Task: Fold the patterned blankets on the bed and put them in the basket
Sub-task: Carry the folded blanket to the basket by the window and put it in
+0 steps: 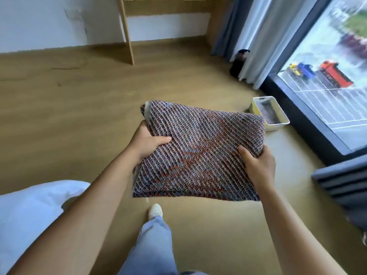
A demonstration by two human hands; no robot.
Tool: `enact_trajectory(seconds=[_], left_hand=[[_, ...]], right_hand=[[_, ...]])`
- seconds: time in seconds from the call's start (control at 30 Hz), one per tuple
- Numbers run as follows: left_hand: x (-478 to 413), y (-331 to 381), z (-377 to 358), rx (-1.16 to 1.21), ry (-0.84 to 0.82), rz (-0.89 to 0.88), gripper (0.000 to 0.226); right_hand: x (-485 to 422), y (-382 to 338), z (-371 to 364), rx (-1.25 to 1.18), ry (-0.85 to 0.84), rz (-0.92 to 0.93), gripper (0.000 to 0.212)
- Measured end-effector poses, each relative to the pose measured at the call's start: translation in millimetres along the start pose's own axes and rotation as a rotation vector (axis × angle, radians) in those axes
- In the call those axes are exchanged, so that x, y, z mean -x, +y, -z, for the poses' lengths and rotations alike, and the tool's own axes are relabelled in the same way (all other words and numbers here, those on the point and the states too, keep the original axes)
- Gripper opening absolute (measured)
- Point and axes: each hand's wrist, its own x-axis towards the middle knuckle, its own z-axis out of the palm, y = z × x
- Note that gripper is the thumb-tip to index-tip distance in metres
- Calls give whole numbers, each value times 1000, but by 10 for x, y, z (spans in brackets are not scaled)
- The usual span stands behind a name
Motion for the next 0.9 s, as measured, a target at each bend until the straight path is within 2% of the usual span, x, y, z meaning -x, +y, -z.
enact_trajectory(seconds=[0.13,0.3,0.57,0.9], left_hand=[[-897,558,-533,3,-128,-46,57],[-1954,1147,-1230,-84,-268,-84,68],[-3331,1789,-2746,-189,-481,-82,69],[-4757,2399,-4421,-268,-553,-61,68]], right_hand=[[-774,16,183,3,137,-63,42],[-1610,60,346,-20,281,-188,46],[-2938,551,736,-131,477,-424,48],[-4847,1129,1236,-279,464,-641,43]])
